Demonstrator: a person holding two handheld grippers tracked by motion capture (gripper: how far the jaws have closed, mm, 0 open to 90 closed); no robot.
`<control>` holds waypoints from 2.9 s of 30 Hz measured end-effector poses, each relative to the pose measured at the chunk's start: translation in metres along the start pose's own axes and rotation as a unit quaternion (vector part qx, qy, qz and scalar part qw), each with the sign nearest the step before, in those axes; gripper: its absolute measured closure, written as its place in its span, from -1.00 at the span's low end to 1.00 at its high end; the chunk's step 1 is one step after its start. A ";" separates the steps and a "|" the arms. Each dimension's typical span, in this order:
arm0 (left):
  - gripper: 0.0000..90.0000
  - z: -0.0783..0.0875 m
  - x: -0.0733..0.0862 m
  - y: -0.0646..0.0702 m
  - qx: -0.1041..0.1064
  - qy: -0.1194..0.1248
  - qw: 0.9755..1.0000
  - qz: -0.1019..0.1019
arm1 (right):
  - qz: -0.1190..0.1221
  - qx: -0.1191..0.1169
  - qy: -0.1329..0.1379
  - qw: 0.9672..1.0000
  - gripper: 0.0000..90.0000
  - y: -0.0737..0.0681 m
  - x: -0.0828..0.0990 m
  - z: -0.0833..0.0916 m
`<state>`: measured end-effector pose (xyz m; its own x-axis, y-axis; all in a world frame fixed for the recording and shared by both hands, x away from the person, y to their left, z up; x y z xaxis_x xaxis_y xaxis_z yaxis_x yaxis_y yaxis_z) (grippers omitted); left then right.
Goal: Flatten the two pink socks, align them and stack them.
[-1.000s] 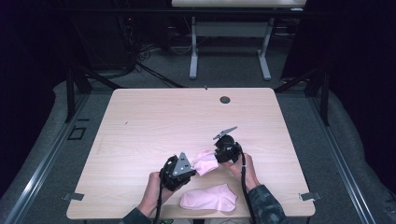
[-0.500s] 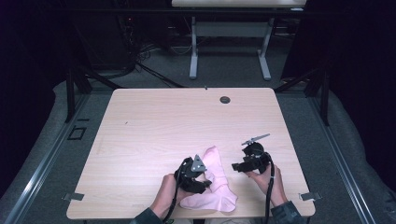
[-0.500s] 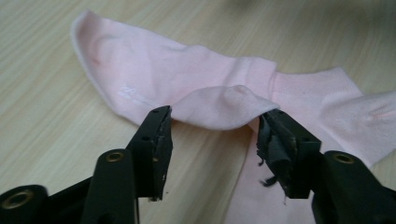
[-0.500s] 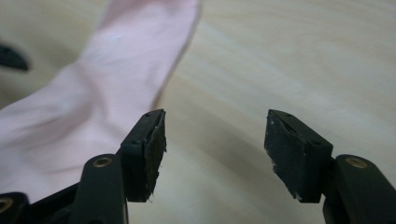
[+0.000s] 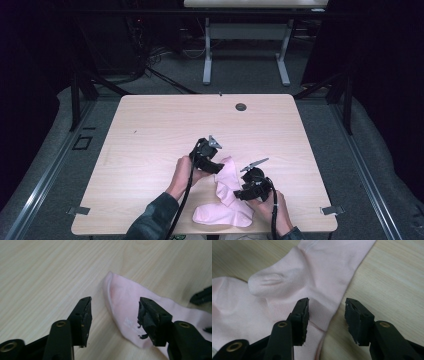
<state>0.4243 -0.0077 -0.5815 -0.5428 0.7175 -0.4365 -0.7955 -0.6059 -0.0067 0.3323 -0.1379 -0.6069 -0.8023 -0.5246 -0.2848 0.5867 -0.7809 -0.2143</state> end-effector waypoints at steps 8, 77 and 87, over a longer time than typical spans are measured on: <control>0.88 -0.027 -0.004 -0.009 -0.007 -0.033 0.999 0.007 | 0.019 0.016 -0.012 1.000 0.74 0.000 -0.006 -0.002; -0.12 0.013 0.062 -0.012 -0.011 0.003 0.992 0.123 | 0.004 0.059 0.023 0.998 0.06 0.031 -0.011 0.009; 0.45 0.002 0.066 -0.013 -0.023 -0.023 0.993 0.110 | 0.016 0.083 0.007 0.996 0.54 0.028 -0.016 -0.001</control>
<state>0.3990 0.0481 -0.6084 -0.7152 0.5795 -0.3908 -0.6432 -0.7645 0.0435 0.3617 -0.1508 -0.6096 -0.7813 -0.5457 -0.3029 0.5842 -0.8102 -0.0475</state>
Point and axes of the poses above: each handheld gripper's, and its own axes: z roughly backward along the jaws, x roughly out of its underside, y roughly to its right, the point moved 6 cm from there along -z, roughly forward along the jaws, and after that the axes turned 11 degrees about -y, right-handed, at the moved point
